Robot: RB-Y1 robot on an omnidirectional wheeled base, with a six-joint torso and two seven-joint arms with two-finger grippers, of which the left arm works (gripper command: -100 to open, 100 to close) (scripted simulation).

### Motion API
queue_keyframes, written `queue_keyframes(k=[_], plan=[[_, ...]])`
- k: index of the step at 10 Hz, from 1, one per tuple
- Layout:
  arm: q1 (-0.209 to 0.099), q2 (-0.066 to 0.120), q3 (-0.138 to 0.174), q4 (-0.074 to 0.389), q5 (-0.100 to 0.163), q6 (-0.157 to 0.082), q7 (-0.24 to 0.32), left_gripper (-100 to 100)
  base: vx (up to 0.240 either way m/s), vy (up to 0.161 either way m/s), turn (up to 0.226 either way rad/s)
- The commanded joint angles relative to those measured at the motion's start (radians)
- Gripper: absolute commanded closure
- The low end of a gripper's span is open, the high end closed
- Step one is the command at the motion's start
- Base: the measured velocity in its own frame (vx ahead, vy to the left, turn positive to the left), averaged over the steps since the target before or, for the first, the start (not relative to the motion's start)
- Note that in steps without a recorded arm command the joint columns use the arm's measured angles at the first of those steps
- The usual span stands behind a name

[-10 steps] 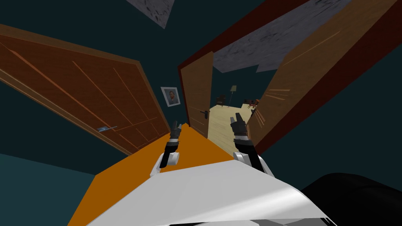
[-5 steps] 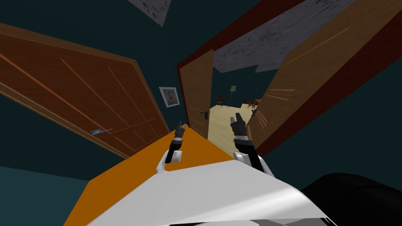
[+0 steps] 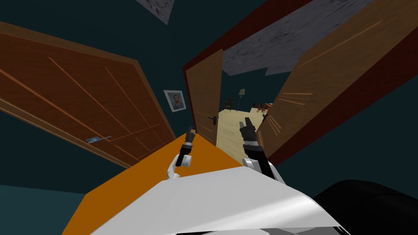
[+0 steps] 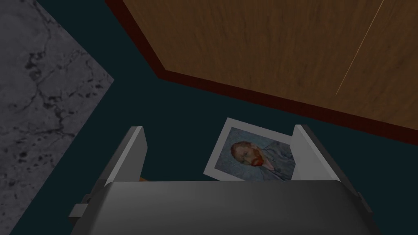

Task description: Push the door open

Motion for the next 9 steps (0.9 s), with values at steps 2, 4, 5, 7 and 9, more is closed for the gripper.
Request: queue_keyframes(k=[2, 4, 5, 7, 9], plan=[[-0.051, -0.001, -0.023, 0.078, 0.004, -0.004, 0.010, -100, 0.065, 0.013, -0.025], [-0.094, -0.001, -0.045, 0.150, 0.007, -0.008, 0.020, -100, 0.089, 0.026, -0.034], [-0.115, -0.002, -0.056, 0.183, 0.009, -0.009, 0.024, -100, 0.092, 0.027, -0.030], [-0.158, -0.004, -0.077, 0.243, 0.012, -0.013, 0.034, -100, 0.109, 0.034, -0.033], [-0.201, -0.007, -0.099, 0.313, 0.015, -0.016, 0.044, -100, 0.104, 0.015, -0.030]])
